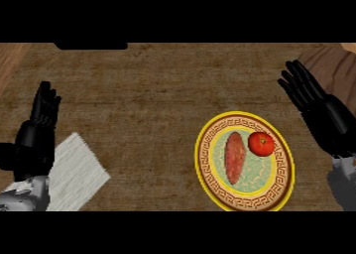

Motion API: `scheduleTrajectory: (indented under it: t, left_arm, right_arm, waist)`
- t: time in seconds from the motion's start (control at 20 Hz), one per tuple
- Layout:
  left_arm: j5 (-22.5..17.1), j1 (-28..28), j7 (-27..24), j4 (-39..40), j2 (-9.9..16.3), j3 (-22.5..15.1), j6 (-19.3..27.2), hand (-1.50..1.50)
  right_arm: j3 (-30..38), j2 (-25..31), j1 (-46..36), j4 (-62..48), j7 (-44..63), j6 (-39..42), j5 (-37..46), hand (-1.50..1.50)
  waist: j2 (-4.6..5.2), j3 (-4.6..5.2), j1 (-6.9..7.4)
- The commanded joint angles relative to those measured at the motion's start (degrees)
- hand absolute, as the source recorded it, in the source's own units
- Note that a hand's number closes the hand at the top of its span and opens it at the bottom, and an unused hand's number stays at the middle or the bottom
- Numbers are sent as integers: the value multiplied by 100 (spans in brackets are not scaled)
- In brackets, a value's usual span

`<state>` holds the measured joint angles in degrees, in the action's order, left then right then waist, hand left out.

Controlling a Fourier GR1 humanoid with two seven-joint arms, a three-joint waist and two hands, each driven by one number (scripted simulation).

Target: Pick the sweet potato from the plate and place it in the bowl

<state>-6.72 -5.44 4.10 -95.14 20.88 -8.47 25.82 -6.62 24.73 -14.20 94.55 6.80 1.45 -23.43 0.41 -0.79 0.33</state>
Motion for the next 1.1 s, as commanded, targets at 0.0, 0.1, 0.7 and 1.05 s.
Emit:
scheduleTrajectory:
  t: [0.0,0.1,0.7,1.05]
  left_arm:
    - [111,-154,-9,270,-89,155,-137,0]
    - [-197,116,101,46,453,401,-526,0]
    - [-484,268,160,448,653,625,-941,0]
    - [-385,-1,107,614,490,568,-1231,0]
  right_arm:
    - [98,-120,100,208,-137,-27,332,150]
    - [273,274,-50,808,-250,-206,566,150]
    - [-918,718,2607,2166,1052,-2460,4388,-150]
    - [-1300,445,3471,3559,2718,-2546,5976,-150]
  waist:
    - [-42,79,-45]
    - [-74,84,-63]
    - [-141,106,-432]
    - [-51,87,-99]
